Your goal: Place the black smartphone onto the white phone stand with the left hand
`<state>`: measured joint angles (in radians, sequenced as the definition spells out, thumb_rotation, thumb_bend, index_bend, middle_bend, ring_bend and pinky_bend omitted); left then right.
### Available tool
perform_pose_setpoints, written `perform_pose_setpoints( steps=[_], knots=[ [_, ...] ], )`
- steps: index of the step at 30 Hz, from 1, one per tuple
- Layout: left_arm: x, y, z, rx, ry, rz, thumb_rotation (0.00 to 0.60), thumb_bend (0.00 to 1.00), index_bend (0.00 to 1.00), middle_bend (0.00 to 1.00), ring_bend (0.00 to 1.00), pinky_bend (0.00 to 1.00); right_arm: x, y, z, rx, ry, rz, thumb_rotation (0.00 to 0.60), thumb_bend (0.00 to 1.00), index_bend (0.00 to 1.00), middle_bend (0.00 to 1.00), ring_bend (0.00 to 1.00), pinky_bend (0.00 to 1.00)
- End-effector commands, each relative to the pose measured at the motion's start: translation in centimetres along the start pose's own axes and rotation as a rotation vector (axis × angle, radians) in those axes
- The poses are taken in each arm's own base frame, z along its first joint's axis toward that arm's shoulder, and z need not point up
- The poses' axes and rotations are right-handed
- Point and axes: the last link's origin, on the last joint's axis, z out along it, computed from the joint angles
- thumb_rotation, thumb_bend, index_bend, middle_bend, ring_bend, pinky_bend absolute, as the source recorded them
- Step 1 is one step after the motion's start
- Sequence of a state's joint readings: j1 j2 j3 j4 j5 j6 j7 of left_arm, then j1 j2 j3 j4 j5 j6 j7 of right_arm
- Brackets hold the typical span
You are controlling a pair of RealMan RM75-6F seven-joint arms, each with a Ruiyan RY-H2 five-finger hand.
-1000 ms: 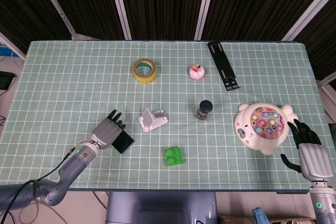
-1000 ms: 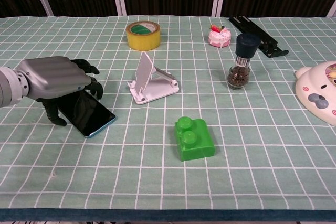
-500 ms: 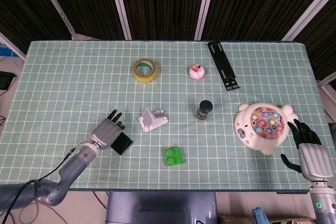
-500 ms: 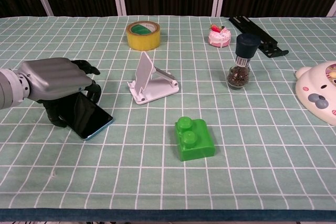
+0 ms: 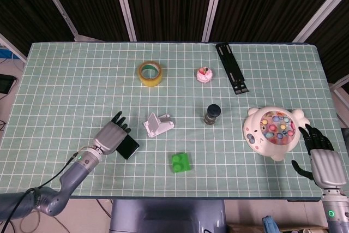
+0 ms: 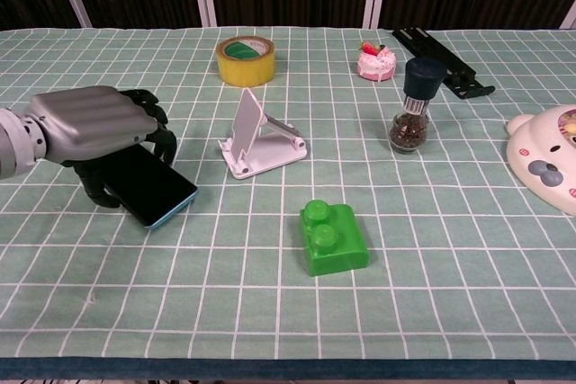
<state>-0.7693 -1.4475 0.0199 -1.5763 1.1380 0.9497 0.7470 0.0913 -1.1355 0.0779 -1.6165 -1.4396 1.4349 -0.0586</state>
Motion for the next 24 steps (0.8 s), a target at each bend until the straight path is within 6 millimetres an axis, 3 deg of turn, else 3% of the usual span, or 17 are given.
perform_pose_setpoints(
  steps=[1,10,24],
  knots=[
    [0.8,-0.2,-0.1,0.01,0.03,-0.023,0.6,0.21,0.58,0.61,0.11,0.0,0.0,0.0,0.0,0.0,0.0,0.0,0.6,0.36,0.06,0.0,0.0,0.15],
    [3.6,0.1,0.2,0.108,0.188,-0.208,0.6,0.21,0.58,0.61,0.12,0.0,0.0,0.0,0.0,0.0,0.0,0.0,0.6,0.36,0.06,0.0,0.0,0.15],
    [7.1,4.1,1.9,0.232,0.316,-0.763,0.6,0.21,0.58,0.61,0.12,0.0,0.0,0.0,0.0,0.001,-0.002,0.003,0.6,0.36,0.06,0.0,0.0,0.15]
  ],
)
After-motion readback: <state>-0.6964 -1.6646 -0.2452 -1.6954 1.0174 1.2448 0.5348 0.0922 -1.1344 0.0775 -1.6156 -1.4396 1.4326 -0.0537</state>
